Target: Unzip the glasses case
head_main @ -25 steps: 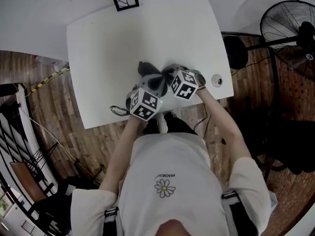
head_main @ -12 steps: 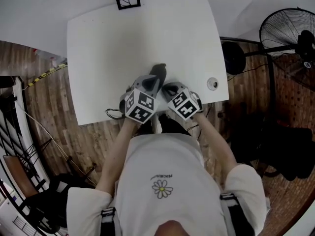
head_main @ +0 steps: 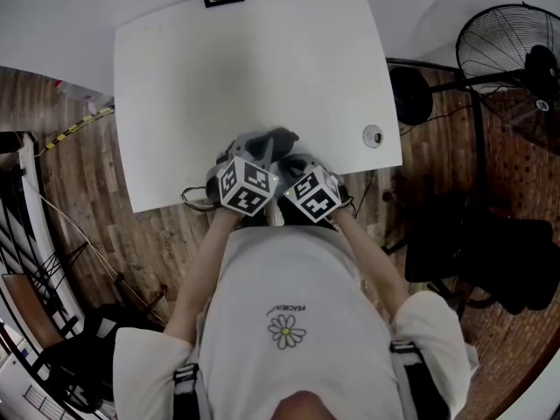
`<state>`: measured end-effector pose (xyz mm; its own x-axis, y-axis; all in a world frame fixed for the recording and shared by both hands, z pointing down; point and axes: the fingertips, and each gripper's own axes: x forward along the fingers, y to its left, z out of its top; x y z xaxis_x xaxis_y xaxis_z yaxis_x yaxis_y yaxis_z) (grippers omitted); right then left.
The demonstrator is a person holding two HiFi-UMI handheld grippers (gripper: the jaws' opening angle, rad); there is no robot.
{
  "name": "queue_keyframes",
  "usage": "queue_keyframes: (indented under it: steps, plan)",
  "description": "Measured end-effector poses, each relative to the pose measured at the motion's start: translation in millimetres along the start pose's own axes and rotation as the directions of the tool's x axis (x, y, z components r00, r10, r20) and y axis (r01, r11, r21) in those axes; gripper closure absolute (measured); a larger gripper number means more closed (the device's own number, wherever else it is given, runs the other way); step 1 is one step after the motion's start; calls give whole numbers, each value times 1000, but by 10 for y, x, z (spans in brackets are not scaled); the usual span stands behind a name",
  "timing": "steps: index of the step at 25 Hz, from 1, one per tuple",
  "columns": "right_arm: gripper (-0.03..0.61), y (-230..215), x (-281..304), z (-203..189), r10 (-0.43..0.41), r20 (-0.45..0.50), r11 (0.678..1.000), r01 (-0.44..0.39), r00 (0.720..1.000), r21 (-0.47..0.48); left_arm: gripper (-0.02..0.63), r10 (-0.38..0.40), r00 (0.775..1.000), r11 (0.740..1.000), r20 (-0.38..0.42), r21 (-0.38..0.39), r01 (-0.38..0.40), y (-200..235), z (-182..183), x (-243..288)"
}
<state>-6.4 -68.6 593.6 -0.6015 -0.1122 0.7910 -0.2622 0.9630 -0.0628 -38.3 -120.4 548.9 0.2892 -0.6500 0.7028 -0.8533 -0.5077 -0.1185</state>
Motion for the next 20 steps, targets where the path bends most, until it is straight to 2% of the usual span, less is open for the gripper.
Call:
queue_keyframes:
  steps: [4,8,11,13,16,18,20]
  plan:
    - [571,-349,-107,-109,-68,-23,998,68,997,-6,603,13,1000,1000,-2,7,-13,-13,8,6]
    - [571,-576,-111,-52,-125,-44,984,118,991,-132,603,1,1000,1000,-12,-1,-1,-19,8,19]
    - [571,-683,-82,7,-129,-55,972,115,990,-203,603,4,1000,1000,-15,-7,-4,-41,14,16]
    - [571,-701,-74,17,-124,-81,934,89,989,-346,603,17,1000,1000,-15,3,-17,-58,19,19]
    - [571,-711,-59,26,-115,-147,821,11,982,-570,603,16,1000,1000,-22,10,-16,-49,19,30]
    - [571,-717,-41,29,-106,-195,760,-47,975,-649,603,2,1000,1000,-25,-1,-2,-38,16,40]
    - [571,-713,-36,38,-101,-216,736,-73,971,-673,603,-6,1000,1000,-20,-13,6,-23,20,39]
